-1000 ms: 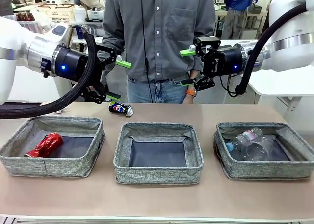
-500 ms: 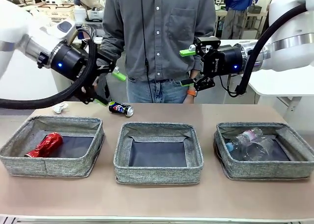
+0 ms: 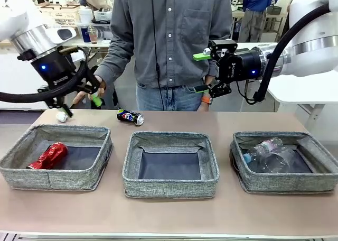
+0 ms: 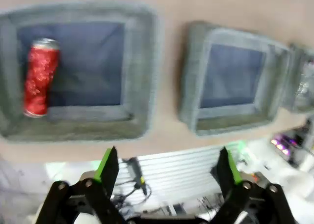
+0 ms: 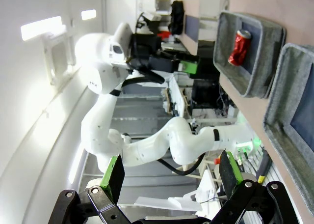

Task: Sort the waste into the appropriate baskets.
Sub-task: Pick up the waste item pointed out by the person.

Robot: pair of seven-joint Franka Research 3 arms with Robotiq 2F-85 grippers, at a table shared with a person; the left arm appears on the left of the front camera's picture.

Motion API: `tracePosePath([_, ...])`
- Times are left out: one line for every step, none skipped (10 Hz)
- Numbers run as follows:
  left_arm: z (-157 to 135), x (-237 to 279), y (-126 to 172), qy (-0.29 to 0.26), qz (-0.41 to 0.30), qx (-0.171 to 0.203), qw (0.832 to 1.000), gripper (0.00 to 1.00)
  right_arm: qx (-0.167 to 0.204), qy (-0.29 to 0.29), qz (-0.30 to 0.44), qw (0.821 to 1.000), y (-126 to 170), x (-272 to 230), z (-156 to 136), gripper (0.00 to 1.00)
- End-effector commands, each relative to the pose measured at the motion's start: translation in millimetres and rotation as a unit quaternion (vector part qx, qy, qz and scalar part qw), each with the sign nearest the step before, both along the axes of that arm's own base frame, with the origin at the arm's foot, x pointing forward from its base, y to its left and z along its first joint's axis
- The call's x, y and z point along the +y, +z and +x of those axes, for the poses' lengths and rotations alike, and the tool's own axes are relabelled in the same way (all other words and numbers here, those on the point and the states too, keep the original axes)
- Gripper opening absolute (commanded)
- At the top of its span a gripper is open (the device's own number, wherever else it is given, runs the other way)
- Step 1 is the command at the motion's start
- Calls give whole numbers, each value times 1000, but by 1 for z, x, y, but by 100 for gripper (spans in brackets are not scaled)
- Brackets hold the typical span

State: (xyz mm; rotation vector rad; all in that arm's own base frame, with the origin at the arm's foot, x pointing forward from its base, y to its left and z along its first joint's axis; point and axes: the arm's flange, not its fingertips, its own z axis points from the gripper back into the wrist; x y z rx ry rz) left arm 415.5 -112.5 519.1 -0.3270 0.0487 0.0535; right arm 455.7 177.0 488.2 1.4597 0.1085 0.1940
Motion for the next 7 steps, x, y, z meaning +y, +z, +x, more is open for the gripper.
tracePosePath([-6, 6, 12, 68, 77, 53, 993, 100, -8, -5, 1, 1000, 0, 1, -1, 100])
tracePosePath([-8, 13, 14, 122, 116, 63, 984, 100, -8, -5, 1, 1000, 0, 1, -1, 100])
tracePosePath([-10, 16, 15, 146, 133, 77, 977, 100, -8, -5, 1, 1000, 0, 1, -1, 100])
tracePosePath([-12, 18, 17, 176, 160, 77, 968, 100, -8, -5, 1, 1000, 0, 1, -1, 100])
tracePosePath([-14, 20, 18, 196, 165, 89, 962, 100, -8, -5, 1, 1000, 0, 1, -1, 100])
tracePosePath([-16, 23, 21, 214, 169, 93, 958, 100, -8, -5, 1, 1000, 0, 1, -1, 100])
tracePosePath([-15, 27, 26, 239, 178, 56, 953, 100, -8, -5, 1, 1000, 0, 1, -1, 100])
